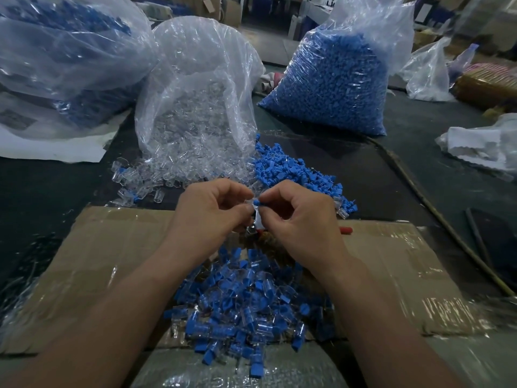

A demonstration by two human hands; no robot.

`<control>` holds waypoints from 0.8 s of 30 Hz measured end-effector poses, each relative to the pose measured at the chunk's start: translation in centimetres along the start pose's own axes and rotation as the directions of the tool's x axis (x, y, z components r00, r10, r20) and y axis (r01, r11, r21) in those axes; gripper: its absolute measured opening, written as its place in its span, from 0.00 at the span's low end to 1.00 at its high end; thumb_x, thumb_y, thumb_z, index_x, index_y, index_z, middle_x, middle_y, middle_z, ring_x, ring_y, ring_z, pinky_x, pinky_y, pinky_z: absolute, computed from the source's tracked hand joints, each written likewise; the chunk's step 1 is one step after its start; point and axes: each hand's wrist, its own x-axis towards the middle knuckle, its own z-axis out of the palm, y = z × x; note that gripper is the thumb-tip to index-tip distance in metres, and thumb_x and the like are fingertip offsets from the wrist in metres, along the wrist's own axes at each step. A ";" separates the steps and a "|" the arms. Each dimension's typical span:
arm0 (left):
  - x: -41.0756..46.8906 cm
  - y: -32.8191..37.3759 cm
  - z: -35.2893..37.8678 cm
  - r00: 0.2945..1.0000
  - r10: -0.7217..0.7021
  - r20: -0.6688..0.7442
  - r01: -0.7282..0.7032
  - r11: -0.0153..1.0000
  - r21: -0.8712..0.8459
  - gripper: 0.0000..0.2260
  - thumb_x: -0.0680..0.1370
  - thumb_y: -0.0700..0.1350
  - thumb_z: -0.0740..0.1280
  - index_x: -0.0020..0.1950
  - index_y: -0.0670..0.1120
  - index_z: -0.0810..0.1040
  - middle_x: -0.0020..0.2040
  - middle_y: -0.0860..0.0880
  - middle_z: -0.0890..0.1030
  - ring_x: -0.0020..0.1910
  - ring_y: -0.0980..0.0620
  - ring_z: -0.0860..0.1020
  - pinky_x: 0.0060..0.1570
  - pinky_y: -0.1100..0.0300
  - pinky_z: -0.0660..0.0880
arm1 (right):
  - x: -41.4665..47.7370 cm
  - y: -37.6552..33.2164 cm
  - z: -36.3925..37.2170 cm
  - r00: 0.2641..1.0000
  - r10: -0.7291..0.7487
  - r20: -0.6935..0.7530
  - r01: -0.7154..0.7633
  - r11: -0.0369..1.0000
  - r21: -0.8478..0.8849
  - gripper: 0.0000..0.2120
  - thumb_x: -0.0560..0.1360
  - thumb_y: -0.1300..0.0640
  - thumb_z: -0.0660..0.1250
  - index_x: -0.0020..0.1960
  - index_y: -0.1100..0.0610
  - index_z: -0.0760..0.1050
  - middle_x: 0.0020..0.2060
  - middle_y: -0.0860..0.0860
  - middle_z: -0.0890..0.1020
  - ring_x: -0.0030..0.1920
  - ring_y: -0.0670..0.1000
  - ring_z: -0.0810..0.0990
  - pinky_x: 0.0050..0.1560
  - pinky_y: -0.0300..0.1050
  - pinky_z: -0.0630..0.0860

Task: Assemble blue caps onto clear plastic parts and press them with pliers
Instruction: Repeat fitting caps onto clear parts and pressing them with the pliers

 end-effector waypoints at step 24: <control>-0.1 1.0 -0.5 0.991 -0.112 0.077 0.130 0.945 -0.299 0.07 0.71 0.30 0.67 0.38 0.41 0.78 0.28 0.47 0.81 0.26 0.53 0.78 0.27 0.65 0.75 | -0.1 0.8 0.1 0.990 -0.120 -0.074 0.132 0.973 0.191 0.09 0.68 0.64 0.70 0.48 0.63 0.81 0.43 0.47 0.80 0.47 0.43 0.79 0.48 0.31 0.76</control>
